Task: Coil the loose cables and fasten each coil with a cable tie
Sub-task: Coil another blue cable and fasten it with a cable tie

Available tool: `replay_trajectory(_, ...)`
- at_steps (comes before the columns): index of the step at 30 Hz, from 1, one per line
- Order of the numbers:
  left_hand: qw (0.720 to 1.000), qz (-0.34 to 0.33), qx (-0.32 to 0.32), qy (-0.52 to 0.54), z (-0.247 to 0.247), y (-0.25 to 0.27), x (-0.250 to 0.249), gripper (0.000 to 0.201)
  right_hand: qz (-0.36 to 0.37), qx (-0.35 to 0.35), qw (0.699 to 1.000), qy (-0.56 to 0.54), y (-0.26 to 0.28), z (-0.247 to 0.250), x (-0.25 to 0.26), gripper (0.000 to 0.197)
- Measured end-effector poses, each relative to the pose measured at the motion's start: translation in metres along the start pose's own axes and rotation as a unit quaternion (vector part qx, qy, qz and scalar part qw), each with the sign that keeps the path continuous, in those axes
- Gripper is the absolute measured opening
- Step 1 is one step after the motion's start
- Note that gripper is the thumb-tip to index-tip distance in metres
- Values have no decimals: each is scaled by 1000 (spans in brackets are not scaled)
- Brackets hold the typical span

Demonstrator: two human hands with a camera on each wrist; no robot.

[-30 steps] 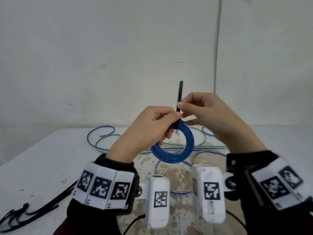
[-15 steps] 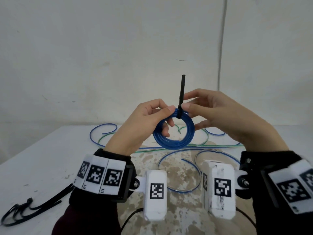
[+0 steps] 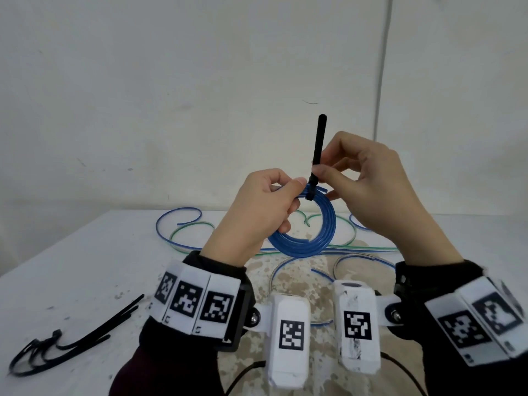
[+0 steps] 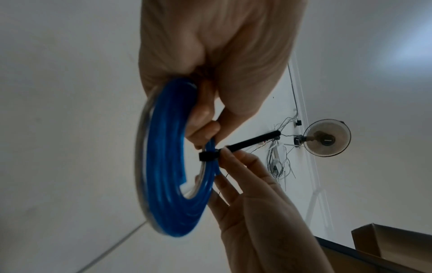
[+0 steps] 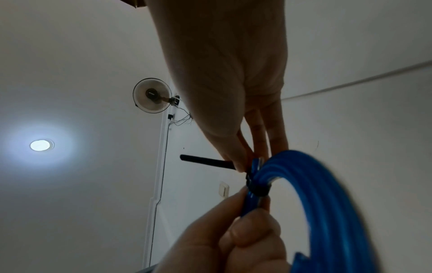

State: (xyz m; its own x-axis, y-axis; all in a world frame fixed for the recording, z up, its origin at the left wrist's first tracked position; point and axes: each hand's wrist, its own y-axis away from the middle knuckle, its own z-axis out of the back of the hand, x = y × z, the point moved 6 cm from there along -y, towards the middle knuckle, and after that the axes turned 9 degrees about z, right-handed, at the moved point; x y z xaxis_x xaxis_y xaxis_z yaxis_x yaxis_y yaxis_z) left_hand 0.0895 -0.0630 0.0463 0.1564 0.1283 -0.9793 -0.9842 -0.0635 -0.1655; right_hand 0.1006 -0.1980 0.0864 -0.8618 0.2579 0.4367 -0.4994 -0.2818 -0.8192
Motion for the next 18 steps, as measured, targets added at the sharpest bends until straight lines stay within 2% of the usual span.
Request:
replay_trajectory(7,999,-2,34,25,-3,4,-6,28,25,-29,999,33,0,2,9,15)
replay_trajectory(12,999,26,8,25,2,-5,7,32,50,7,998,46,2,-6,13,13)
replay_trajectory(15,998,54,9,6,6,-9,17,31,24,42,997,61,3,-19,3,13)
replay_trajectory(18,998,43,29,27,8,-8,12,29,-40,-6,999,-10,3,-16,-12,12)
